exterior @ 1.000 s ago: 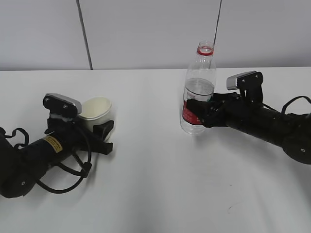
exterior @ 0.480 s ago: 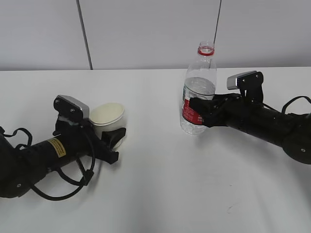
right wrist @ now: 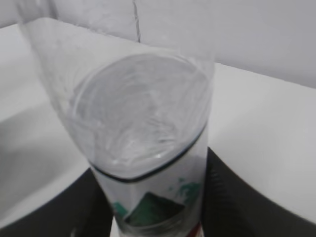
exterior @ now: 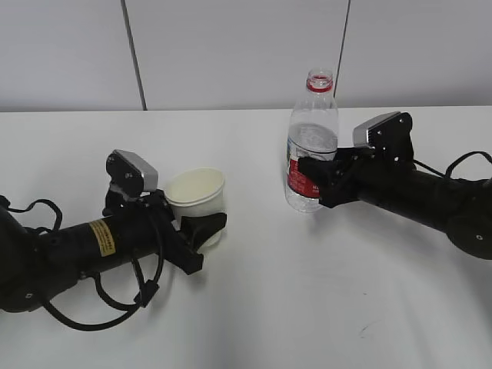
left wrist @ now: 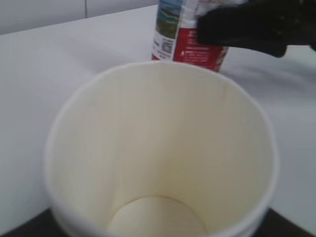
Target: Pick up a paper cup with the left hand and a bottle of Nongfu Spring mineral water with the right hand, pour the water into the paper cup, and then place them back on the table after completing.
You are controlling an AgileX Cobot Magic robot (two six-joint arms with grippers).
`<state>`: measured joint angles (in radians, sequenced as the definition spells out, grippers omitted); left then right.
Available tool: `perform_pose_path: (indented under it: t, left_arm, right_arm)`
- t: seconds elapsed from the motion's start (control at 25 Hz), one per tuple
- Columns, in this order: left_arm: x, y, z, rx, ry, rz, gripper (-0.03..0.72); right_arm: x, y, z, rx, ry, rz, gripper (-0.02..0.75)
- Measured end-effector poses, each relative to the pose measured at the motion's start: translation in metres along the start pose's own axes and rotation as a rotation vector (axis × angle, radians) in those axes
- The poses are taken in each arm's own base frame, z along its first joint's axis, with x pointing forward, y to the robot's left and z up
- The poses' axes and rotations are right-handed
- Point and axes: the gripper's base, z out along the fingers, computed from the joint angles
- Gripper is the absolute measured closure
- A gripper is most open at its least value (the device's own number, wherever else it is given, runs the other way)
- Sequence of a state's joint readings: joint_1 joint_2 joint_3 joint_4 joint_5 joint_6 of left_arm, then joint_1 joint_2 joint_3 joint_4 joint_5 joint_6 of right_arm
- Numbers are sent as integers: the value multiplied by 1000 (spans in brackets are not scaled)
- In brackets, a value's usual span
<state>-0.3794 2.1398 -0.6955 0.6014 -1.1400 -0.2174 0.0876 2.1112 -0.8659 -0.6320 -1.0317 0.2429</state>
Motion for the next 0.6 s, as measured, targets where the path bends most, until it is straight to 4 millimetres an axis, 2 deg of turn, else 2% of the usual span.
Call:
perform_pose_path:
  t: [0.28, 0.6]
  left_arm:
    - [-1, -23, 9, 72, 5, 20, 312]
    - [-15, -36, 28, 128, -47, 65, 312]
  right_arm:
    - [-6, 2, -1, -4, 26, -217, 394]
    - [-14, 2, -3, 3, 69, -419, 395]
